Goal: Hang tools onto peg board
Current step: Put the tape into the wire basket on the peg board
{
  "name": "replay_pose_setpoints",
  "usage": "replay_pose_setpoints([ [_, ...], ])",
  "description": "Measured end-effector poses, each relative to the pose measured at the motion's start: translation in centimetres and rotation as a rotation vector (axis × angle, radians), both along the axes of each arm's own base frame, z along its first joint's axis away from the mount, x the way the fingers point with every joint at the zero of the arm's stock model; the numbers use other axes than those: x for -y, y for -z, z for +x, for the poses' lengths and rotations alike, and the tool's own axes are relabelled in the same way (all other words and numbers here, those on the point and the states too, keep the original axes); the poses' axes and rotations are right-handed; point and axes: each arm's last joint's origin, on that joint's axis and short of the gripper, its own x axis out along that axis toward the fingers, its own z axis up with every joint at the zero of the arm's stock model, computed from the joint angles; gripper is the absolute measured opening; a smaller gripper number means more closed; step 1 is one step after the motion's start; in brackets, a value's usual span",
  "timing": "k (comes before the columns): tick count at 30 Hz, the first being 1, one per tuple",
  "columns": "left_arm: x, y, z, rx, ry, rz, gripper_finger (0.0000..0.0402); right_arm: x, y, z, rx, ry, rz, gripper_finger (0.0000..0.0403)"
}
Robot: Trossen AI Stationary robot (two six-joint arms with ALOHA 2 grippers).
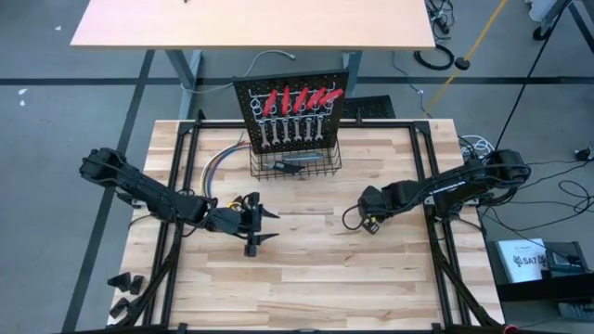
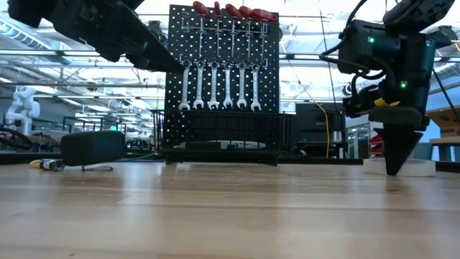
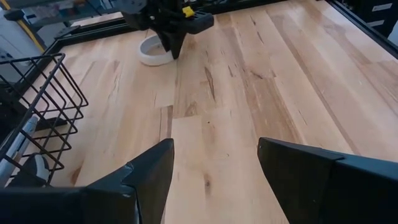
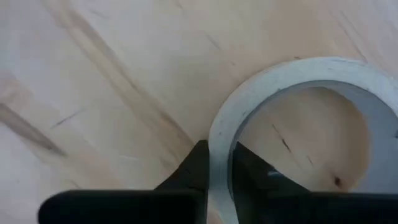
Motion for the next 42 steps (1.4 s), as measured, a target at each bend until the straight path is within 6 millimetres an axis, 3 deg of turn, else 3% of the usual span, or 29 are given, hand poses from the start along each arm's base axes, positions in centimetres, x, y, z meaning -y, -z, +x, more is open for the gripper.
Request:
replay_pose_setpoints([
  [4,0.0,0.0,0.0,0.0,0.0,0.0,0.024,-0.5,-0.5,0.7,0.038,-0.024,0.01,0.003],
  [8,0.0,0.0,0.0,0.0,0.002,0.006,0.024,-1.5,-2.6,2.3,0.129,-0.087,-0.011,0.003],
  [17,0.0,0.0,0.0,0.003,0.01,0.022,0.024,-4.2,-11.4,8.1,0.606,-0.328,-0.158,0.003],
  [23,0.0,-0.2,0.1,0.017,0.012,0.02,0.024,-2.7,-15.6,10.2,0.83,-0.392,-0.35,0.003],
  [29,0.0,-0.2,0.1,0.016,0.013,0.024,0.024,0.9,-15.1,11.6,0.783,-0.284,-0.534,0.003],
  [36,0.0,-0.1,0.0,0.005,0.014,0.03,0.024,4.1,-11.2,14.5,0.699,-0.118,-0.62,0.003],
  [42,0.0,0.2,-0.1,-0.029,0.012,0.035,0.024,6.3,-9.0,15.4,0.628,-0.066,-0.648,0.003],
])
